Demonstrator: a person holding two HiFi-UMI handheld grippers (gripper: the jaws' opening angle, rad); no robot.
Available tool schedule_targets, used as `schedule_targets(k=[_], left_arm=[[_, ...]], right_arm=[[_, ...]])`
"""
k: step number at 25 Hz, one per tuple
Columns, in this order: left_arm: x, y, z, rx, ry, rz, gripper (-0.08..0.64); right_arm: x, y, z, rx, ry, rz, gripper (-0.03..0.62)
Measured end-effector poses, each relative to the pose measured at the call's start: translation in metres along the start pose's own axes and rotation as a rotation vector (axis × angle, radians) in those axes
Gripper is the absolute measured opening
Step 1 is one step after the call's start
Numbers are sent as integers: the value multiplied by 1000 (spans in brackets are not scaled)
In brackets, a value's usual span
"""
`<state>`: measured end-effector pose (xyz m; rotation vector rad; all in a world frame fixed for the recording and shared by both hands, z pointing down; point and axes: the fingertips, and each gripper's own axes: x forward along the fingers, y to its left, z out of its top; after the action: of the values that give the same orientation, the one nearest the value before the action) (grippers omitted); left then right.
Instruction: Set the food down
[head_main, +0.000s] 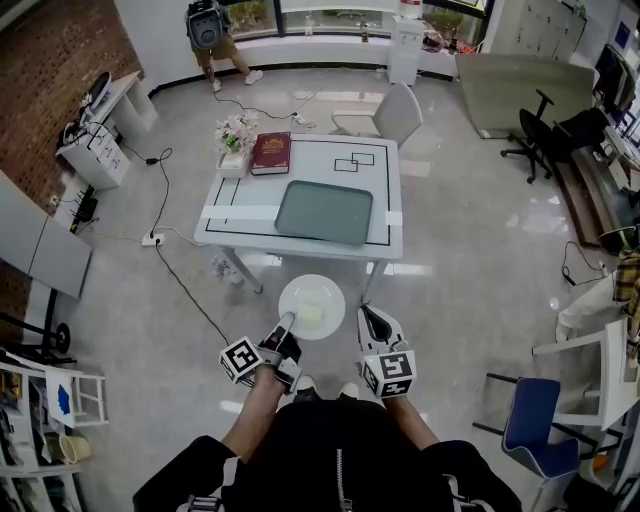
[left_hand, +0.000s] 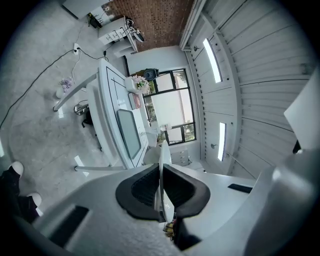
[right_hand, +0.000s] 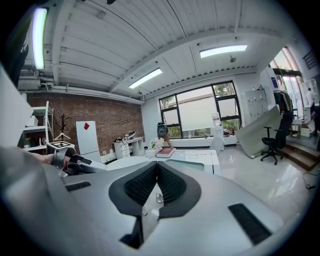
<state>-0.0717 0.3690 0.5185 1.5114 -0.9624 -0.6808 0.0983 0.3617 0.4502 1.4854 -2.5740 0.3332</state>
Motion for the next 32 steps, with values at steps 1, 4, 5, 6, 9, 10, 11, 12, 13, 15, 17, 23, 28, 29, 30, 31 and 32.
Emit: schedule_targets(k=[1, 4, 5, 6, 9, 10, 11, 12, 13, 15, 17, 23, 28, 29, 30, 31, 32], left_arm=[[0, 0, -2, 0, -4, 2, 18], [-1, -1, -12, -8, -24, 7, 18], [-2, -3, -16, -11, -31, 7, 18], [-3, -4, -20, -10, -40, 9, 18], [-7, -4, -31, -7, -68, 18, 18], [-8, -4, -33, -10, -76, 19, 18], [-9, -3, -35, -12, -83, 21, 18], [-10, -2, -37, -12, -89, 24, 18], [-10, -1, -38, -12, -93, 28, 18], [-13, 0, -41, -15, -100, 37, 18], [-15, 2, -42, -16, -108, 45, 18], [1, 1, -31, -23, -114, 33, 18], [33, 5, -15, -24, -100, 29, 18], [39, 5, -13, -25, -94, 26, 18], [44, 5, -10, -26, -87, 25, 18], [51, 5, -7, -25, -81, 25, 18], [58, 5, -2, -25, -76, 23, 18]], right_arm=[[-2, -2, 0, 1, -2, 2, 9], [-10, -9, -4, -1, 7, 14, 9], [-13, -11, -6, -2, 11, 21, 9], [-17, -14, -8, -2, 14, 27, 9], [-26, -20, -12, -5, 19, 46, 9], [-27, -22, -14, -7, 21, 51, 9], [-28, -24, -15, -8, 23, 56, 9], [-28, -25, -17, -8, 26, 61, 9], [-29, -27, -18, -7, 29, 64, 9], [-30, -28, -20, -4, 35, 71, 9], [-31, -29, -21, -3, 37, 76, 9], [-19, -35, -18, -6, 36, 79, 9], [2, -50, -13, -11, 39, 58, 9], [5, -53, -13, -9, 42, 51, 9], [10, -58, -12, -7, 44, 42, 9], [16, -62, -11, -6, 46, 34, 9], [22, -66, -9, -5, 45, 27, 9]])
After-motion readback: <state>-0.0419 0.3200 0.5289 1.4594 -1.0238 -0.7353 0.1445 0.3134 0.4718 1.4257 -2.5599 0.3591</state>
